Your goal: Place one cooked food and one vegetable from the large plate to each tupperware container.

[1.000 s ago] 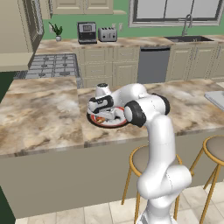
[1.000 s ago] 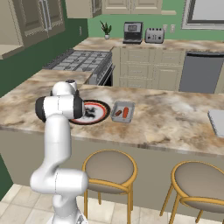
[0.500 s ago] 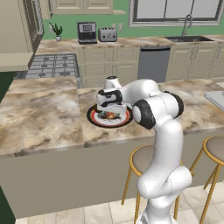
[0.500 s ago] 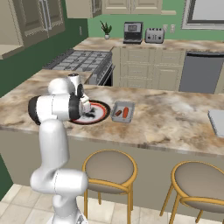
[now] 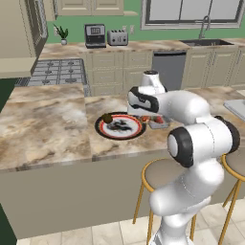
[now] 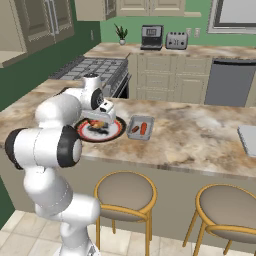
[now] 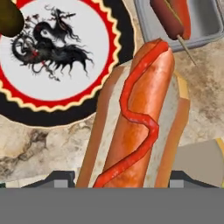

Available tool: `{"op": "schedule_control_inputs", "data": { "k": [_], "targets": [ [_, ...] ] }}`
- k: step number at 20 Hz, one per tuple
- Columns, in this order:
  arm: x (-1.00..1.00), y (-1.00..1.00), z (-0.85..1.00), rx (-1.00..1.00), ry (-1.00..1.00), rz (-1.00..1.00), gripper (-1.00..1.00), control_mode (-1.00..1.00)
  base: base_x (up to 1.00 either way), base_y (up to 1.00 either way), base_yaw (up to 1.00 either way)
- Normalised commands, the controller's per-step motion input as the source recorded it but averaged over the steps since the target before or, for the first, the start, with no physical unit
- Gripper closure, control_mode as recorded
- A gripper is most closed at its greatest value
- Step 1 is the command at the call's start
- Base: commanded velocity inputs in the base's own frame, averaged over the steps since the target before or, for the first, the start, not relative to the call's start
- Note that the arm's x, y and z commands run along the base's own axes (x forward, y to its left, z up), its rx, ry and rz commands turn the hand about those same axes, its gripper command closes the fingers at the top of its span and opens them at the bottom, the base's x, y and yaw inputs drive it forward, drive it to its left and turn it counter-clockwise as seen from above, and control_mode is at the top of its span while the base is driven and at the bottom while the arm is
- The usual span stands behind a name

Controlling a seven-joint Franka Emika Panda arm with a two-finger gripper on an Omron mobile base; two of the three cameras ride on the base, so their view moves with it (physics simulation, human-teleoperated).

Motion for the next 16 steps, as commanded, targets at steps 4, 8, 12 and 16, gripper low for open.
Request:
{"op": "schedule_control_inputs", "data": {
  "k": [4,8,12,16],
  "targets": [
    [-1.0,-0.27,0.36,0.03,0.03,0.52,1.0,-1.0,0.0,0.0,0.0],
    [-1.0,-0.06,0.3,0.17,-0.02,0.46,1.0,-1.0,0.0,0.0,0.0],
    [-0.27,-0.05,0.02,0.02,0.0,0.05,1.0,-1.0,0.0,0.0,0.0],
    [0.0,0.0,0.0,0.0,0.0,0.0,1.0,-1.0,0.0,0.0,0.0]
  ]
}}
